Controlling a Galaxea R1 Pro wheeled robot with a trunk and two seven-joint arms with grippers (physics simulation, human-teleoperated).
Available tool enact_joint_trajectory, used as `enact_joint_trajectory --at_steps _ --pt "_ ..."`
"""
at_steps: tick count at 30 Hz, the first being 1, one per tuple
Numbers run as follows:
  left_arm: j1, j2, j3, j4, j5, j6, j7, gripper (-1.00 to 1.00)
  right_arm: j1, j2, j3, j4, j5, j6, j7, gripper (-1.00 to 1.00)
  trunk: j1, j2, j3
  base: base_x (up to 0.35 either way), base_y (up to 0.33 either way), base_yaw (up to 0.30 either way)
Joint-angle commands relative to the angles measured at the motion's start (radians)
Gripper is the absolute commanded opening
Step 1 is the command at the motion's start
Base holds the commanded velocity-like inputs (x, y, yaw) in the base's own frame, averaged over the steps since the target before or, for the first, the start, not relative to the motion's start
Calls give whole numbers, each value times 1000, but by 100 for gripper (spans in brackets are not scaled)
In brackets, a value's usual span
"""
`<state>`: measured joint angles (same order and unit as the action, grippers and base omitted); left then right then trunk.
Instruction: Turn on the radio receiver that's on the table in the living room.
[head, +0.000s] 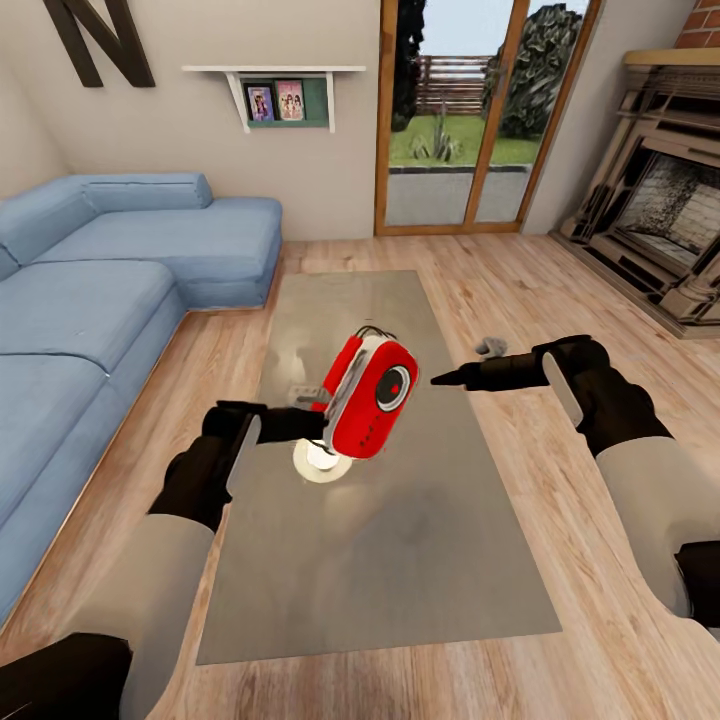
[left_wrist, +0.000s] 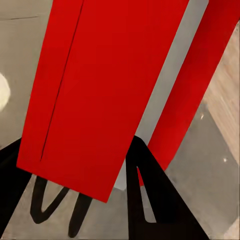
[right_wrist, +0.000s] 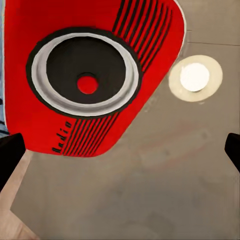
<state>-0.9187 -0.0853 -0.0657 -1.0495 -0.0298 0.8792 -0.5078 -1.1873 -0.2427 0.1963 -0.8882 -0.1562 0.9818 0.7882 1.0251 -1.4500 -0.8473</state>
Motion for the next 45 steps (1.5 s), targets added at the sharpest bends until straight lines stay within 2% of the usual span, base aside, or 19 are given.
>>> enact_joint_trajectory --at_steps 1,3,5,10,31,32,45 --pt "0 0 0 -14 35 9 -2 -100 0 2 0 0 0 0 0 100 0 0 0 0 0 0" --pt "0 -1 0 -32 51 18 -3 -100 0 7 0 0 0 0 0 100 0 0 0 0 0 0" --pt "0 -1 0 -56 91 37 -3 -100 0 14 0 0 0 0 0 100 0 0 0 0 0 0" --pt "0 0 -3 -71 131 49 -3 -100 0 18 0 -1 -2 0 0 100 0 0 0 0 0 0" --pt "0 4 -7 -64 135 50 -3 -100 0 20 0 -10 -2 0 0 100 0 0 0 0 0 0" --pt "0 4 -7 -64 135 50 -3 -100 0 20 0 -10 -2 0 0 -100 0 0 0 0 0 0" --pt "0 5 -8 -64 135 50 -3 -100 0 19 0 -15 0 1 0 -100 0 0 0 0 0 0"
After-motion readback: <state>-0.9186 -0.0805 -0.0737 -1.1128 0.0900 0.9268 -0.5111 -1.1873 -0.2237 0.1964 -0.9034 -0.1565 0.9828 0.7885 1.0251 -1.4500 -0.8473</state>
